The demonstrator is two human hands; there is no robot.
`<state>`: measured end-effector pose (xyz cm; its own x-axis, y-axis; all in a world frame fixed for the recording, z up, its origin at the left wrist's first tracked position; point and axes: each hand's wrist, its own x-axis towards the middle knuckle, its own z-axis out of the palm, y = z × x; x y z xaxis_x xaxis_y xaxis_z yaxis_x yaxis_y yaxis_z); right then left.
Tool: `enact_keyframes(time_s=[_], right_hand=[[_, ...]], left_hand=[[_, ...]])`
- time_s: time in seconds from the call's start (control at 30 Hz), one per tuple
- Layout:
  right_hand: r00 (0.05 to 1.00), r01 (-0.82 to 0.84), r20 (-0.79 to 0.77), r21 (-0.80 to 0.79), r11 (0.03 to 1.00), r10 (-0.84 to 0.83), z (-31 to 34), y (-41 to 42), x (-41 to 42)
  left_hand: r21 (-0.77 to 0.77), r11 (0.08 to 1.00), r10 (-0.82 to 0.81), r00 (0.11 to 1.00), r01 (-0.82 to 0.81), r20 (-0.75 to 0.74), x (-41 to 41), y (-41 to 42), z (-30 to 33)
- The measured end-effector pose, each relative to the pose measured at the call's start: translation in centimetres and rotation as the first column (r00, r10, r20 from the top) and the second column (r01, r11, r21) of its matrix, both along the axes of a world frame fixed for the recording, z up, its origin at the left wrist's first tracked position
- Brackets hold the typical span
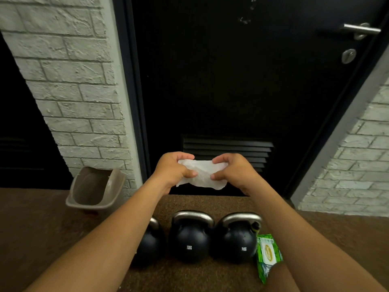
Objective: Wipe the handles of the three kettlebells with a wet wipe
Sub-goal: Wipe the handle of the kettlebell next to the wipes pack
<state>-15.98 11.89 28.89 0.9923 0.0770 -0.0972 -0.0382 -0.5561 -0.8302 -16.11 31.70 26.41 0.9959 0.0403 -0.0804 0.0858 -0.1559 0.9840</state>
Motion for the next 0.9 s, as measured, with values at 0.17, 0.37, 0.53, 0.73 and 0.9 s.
enact_keyframes(time_s=[0.17, 0.37, 0.53, 0.73, 0.9], right_hand=[[0.993, 0.016, 0.116, -0.222, 0.975, 0.010, 0.6, 0.6, 0.1], [0.980, -0.029, 0.198, -0.013, 0.999, 0.031, 1.1, 0.1, 0.0], [0.999, 0.000, 0.043, 0.380, 0.925, -0.018, 0.8, -0.6, 0.2], [0.997, 0.072, -0.057, 0.523, 0.849, -0.049, 0.4, -0.5, 0.0], [0.984, 0.175, -0.124, 0.513, 0.840, -0.129, -0.4, -0.8, -0.6]], left_hand=[[0.444, 0.896, -0.027, 0.993, -0.026, 0.114, -0.2, 0.8, 1.2], [0.493, 0.870, -0.093, 0.989, 0.025, 0.113, -0.1, 2.1, 2.4], [0.144, 0.986, -0.088, 0.995, 0.081, 0.041, -0.3, 2.7, 2.4], [-0.229, 0.973, 0.022, 0.998, -0.036, -0.065, -1.3, 1.0, 2.0], [-0.178, 0.968, 0.174, 0.984, -0.179, -0.041, -2.2, -0.3, 0.7]])
